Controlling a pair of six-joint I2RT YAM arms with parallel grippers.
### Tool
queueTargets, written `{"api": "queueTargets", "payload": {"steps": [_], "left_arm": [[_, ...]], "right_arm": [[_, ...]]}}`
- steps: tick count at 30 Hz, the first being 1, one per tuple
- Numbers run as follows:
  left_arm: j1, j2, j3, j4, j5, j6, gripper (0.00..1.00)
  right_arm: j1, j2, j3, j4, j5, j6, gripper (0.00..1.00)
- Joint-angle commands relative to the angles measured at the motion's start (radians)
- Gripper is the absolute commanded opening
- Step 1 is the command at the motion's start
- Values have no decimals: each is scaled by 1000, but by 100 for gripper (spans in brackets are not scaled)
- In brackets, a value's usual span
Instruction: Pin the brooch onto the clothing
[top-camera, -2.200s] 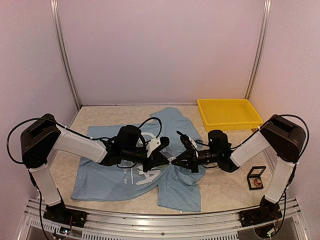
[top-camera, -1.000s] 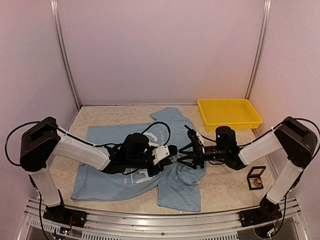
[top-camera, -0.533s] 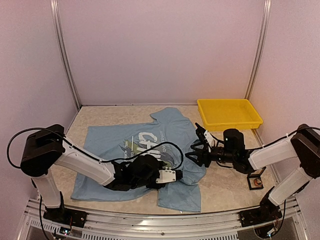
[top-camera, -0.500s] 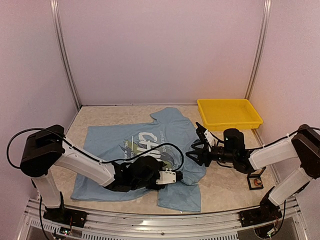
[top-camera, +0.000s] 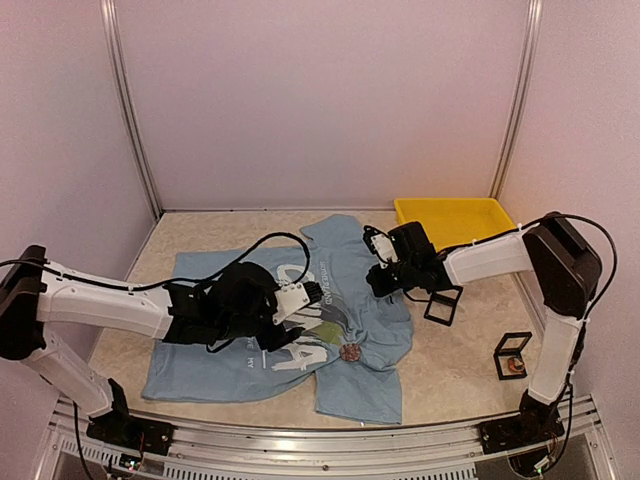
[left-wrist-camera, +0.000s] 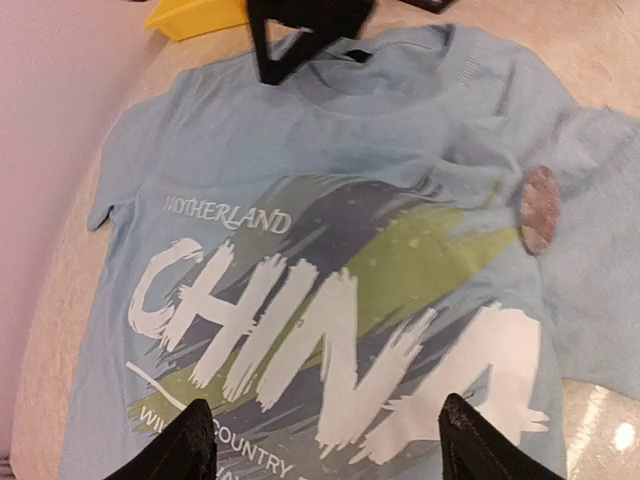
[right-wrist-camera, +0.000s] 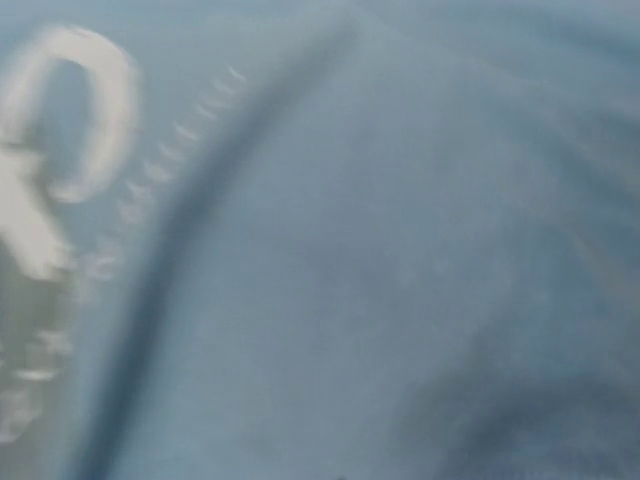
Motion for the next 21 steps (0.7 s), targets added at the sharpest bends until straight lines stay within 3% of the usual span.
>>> {"api": "queueTargets", "payload": {"steps": [1, 3, 10, 15, 21], "left_arm": [[261, 17, 30, 33, 148, -418, 61], [369, 102, 57, 19, 166, -552, 52], [579, 320, 64, 49, 91, -753, 49], [687, 398, 113, 85, 61, -782, 50], [720, 460, 182, 87, 46, -769, 53]], "right_arm": [[-13, 139, 149, -230, 108, 3, 3], [-16, 215, 219, -285, 118, -2, 3], [-56, 373, 417, -404, 137, 0, 4], [-96, 504, 626, -477, 86, -45, 5], [-103, 568, 801, -535, 84, -115, 8]]}}
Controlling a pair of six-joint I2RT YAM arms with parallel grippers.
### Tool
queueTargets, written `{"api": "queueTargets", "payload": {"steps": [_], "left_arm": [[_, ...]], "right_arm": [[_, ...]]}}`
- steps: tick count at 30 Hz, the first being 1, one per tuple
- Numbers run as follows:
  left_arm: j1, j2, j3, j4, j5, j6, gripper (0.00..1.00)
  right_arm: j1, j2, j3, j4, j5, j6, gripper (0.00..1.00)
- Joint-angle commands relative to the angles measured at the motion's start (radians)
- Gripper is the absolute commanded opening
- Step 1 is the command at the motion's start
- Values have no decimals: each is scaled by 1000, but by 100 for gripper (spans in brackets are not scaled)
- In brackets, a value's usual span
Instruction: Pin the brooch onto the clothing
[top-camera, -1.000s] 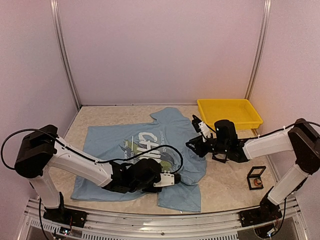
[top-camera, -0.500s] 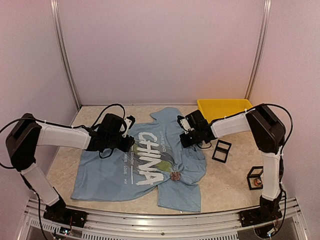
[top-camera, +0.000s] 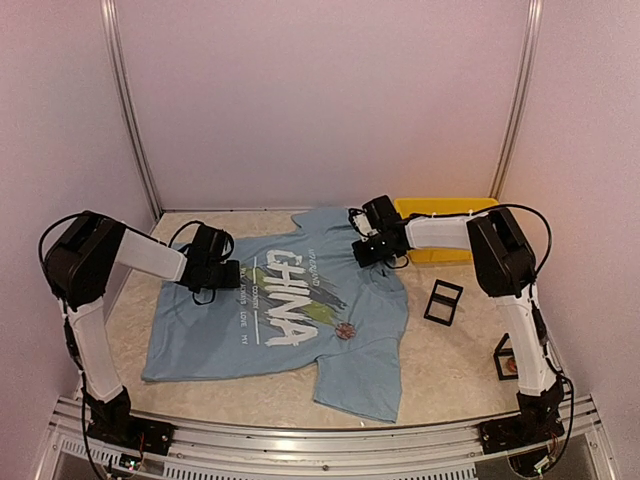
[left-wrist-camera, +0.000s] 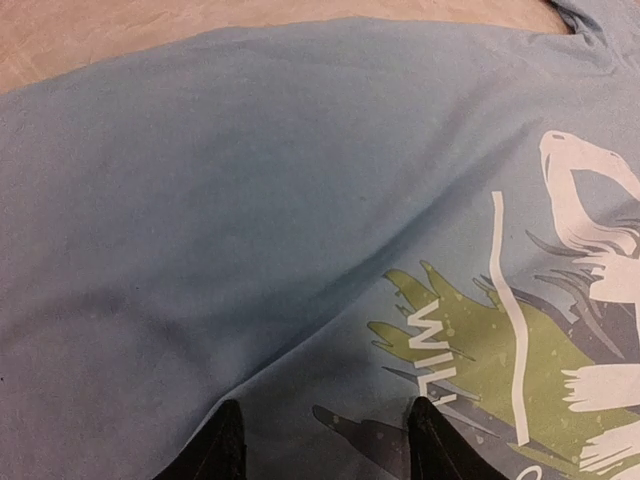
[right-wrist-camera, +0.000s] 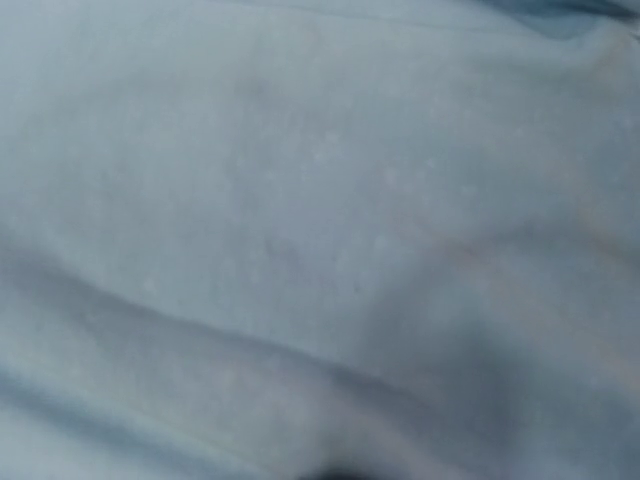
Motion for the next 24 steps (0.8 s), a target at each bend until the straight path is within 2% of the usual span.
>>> {"api": "queueTargets", "payload": {"steps": [1, 6, 9, 11, 14, 17, 20, 22, 24], "left_arm": [[17, 58, 32, -47, -34, -25, 54], [18, 40, 52, -27, -47, -19, 56], [3, -43, 3, 34, -51, -3, 58], [-27, -117, -40, 75, -78, 25, 62], [-100, -251, -94, 122, -108, 97, 71], [-198, -344, -134, 164, -123, 172, 82], [-290, -404, -170, 196, -117, 222, 97], [-336, -435, -209, 229, -99, 243, 99], [-348, -466, -253, 253, -35, 223, 99]], "right_arm": [[-12, 46, 68, -129, -1, -73, 9], [-6, -33, 108, -136, -17, -114, 13], [10, -154, 60, -149, -52, -160, 21], [18, -253, 23, -187, -79, -230, 29], [18, -413, -25, -300, -133, -418, 44], [18, -547, -83, -481, -182, -649, 67], [19, -613, -154, -741, -82, -771, 75], [20, -720, -290, -723, 11, -830, 77], [16, -834, -402, -712, 33, -908, 79]]}}
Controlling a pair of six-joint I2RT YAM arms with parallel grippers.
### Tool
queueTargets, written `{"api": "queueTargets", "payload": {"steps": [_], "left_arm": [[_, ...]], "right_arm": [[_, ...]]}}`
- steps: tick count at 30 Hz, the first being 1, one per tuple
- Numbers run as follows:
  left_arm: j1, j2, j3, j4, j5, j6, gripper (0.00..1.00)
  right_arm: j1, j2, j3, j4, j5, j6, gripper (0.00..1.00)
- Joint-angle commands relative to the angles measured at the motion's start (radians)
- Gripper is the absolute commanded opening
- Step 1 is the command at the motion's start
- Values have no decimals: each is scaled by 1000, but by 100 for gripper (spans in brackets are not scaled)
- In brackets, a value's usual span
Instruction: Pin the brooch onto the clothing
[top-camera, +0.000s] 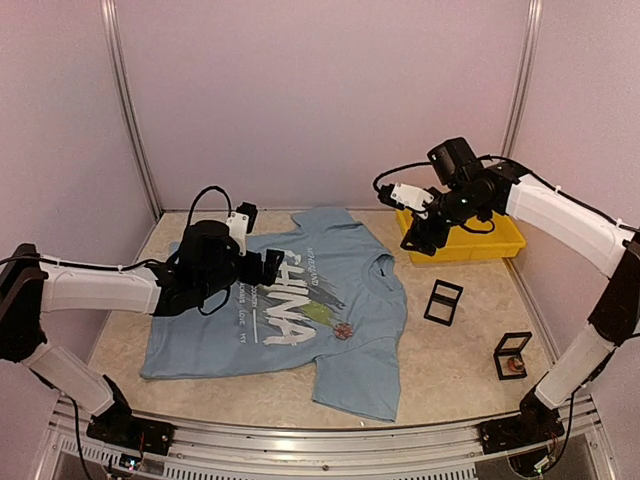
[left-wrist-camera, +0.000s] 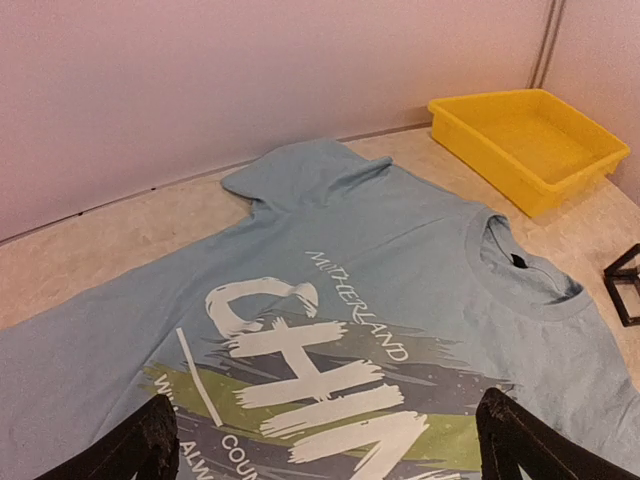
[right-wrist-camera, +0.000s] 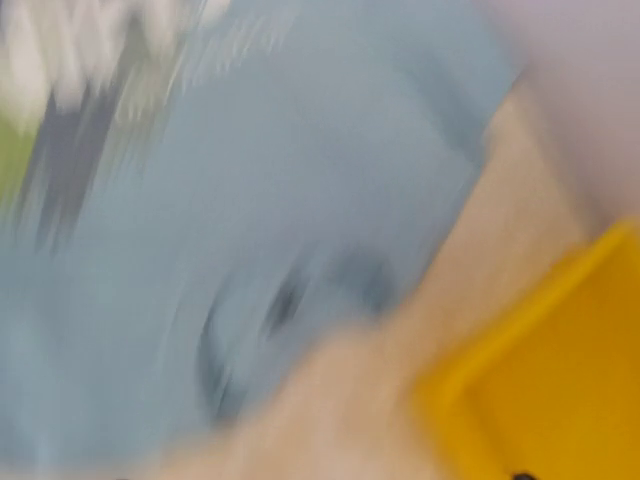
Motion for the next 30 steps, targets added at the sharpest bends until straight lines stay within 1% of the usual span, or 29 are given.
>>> {"api": "queueTargets", "payload": {"steps": [1, 4, 7, 9, 11, 13, 15, 18, 23, 28, 30], "left_arm": [[-23, -47, -103, 69, 80, 32, 99], [-24, -63, -144, 95, 109, 25, 99], [-26, -53, -153, 91, 98, 41, 99], [-32, -41, -155, 88, 87, 54, 99], [-39, -33, -158, 87, 79, 71, 99], [-49, -26, -164, 85, 70, 92, 99], [-59, -26, -170, 84, 57, 99, 99], [-59, -27, -179, 97, 76, 105, 99], [-65, -36, -186, 99, 77, 127, 99], [-66, -54, -202, 115, 80, 139, 99], [-66, -56, -202, 117, 70, 139, 99]], "right_arm": [[2, -136, -246, -212, 105, -266, 80], [0, -242, -324, -283, 162, -344, 83], [-21, -285, -403, -388, 264, -316, 82], [-62, -293, -458, -488, 288, -288, 82], [-126, -312, -504, -545, 309, -287, 81], [-191, -343, -525, -535, 316, -310, 81], [-224, -377, -553, -503, 339, -361, 80], [-231, -394, -603, -446, 350, -423, 80], [-238, -346, -685, -392, 320, -473, 77], [-259, -308, -684, -382, 319, -490, 76], [-271, -307, -710, -360, 345, -510, 73]]}}
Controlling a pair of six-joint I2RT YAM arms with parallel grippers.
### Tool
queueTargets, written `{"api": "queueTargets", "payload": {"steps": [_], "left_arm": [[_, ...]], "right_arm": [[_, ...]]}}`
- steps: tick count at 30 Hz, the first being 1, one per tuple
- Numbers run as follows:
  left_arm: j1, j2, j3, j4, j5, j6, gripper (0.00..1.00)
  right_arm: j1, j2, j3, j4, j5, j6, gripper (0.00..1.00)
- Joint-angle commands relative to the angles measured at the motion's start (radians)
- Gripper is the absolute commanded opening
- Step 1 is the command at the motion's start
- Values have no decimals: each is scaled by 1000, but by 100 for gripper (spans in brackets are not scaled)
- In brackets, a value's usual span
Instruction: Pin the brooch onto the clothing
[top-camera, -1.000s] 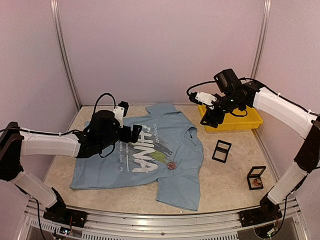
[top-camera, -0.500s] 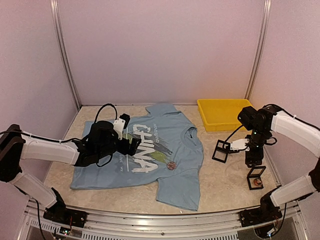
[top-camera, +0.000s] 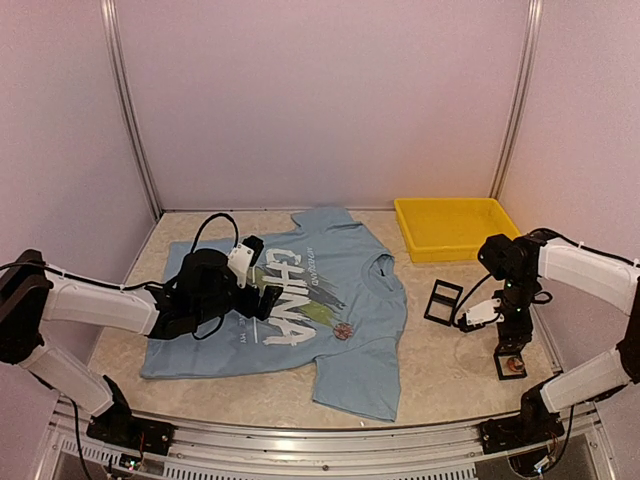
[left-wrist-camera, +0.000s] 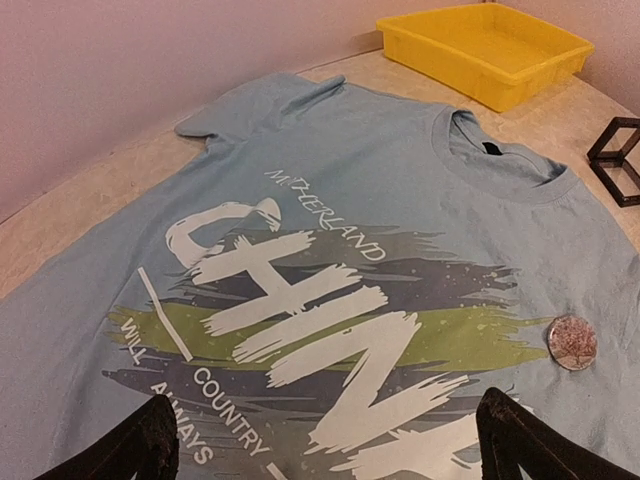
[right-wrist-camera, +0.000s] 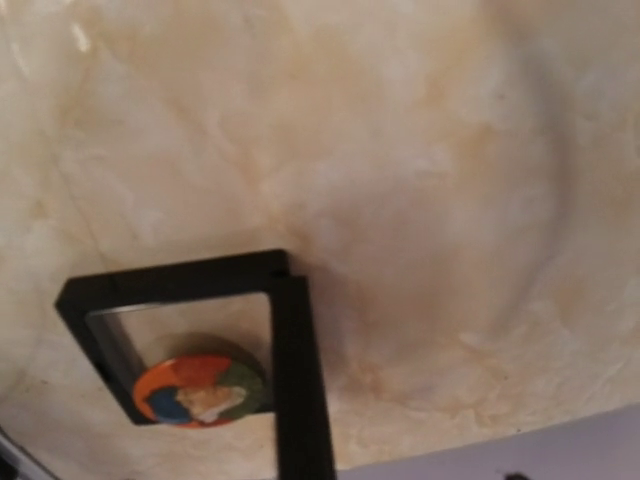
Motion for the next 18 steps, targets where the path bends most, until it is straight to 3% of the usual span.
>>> {"api": "queueTargets", "payload": {"steps": [1, 7, 12, 18], "left_arm": [[-7, -20, -13, 33, -12, 22, 99], [-8, -11, -14, 28, -25, 49, 99], [-8, -10, -16, 38, -34, 56, 99], [-8, -12, -18, 31, -43, 60, 99]], "right_arm": [[-32, 4, -46, 53, 38, -56, 71], [-38, 21, -91, 63, 56, -48, 57], [-38, 7, -94, 96, 47, -51, 39], [-38, 3, -96, 97, 36, -56, 32]]}}
